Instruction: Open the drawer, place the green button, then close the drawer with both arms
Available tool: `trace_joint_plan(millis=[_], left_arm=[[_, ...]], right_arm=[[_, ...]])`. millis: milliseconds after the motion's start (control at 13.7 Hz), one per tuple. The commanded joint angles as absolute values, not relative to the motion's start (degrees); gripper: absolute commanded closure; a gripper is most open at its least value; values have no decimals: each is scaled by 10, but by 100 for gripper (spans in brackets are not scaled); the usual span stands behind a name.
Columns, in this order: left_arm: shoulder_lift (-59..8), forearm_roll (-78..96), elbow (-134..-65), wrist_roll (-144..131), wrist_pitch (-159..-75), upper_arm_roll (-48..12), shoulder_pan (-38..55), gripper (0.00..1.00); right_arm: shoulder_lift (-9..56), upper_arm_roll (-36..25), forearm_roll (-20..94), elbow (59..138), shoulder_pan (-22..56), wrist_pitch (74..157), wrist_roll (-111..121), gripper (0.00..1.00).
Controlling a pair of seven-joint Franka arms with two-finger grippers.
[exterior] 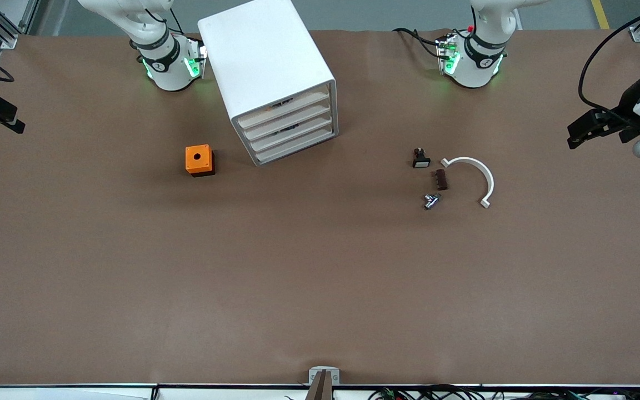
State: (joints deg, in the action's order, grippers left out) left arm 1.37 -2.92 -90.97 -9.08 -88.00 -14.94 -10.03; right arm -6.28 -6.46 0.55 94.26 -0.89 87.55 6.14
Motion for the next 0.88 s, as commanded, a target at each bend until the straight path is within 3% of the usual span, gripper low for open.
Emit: trace_joint_plan(millis=[0,220,366,585,805], left_arm=[[21,-37,-911,-83,-876,-136,-72,0],[47,-38,-937,-83,-877,-53,13,0],[53,-38,-943,-83,-878,-49,25,0],[16,-39,-881,-84,-878,-48,18,0],[12,-38,-869,-81,-878,-48,14,0]], right_arm=[[-80,-66,1,961,-6,879,67,0],[-80,-66,3,961,-6,877,67,0],[-80,-66,4,961,-6,877,67,0],[-80,-66,4,962,-6,877,67,0],[-80,-66,5,966,-7,878,68,0]])
